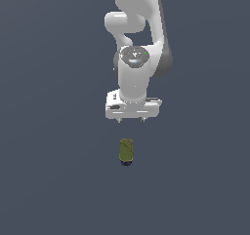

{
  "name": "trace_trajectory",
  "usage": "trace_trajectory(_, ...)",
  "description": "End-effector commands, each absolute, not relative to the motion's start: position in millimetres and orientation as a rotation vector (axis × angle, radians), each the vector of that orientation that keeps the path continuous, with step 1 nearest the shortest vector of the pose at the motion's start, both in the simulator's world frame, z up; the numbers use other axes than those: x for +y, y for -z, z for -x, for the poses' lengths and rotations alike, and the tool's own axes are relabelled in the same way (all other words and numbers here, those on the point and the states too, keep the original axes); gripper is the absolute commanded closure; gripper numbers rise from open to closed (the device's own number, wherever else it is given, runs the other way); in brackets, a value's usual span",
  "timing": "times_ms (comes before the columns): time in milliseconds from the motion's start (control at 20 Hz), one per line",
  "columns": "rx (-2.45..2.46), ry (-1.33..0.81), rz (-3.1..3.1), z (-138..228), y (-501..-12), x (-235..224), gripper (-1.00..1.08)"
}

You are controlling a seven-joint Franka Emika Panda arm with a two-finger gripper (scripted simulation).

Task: Pick up the object and move it to a goal position.

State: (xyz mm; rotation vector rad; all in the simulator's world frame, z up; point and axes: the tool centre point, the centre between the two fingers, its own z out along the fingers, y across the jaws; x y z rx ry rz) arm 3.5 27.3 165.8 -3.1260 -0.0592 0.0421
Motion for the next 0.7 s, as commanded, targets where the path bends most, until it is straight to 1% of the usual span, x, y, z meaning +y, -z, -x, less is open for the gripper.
trace_trajectory(0, -0.052, -0.040, 3.127, -11.0, -162.5, 26.0, -0.92)
trace_trajectory(650, 0.005, -0.013, 3.136, -72.1, -128.7, 13.5, -0.92)
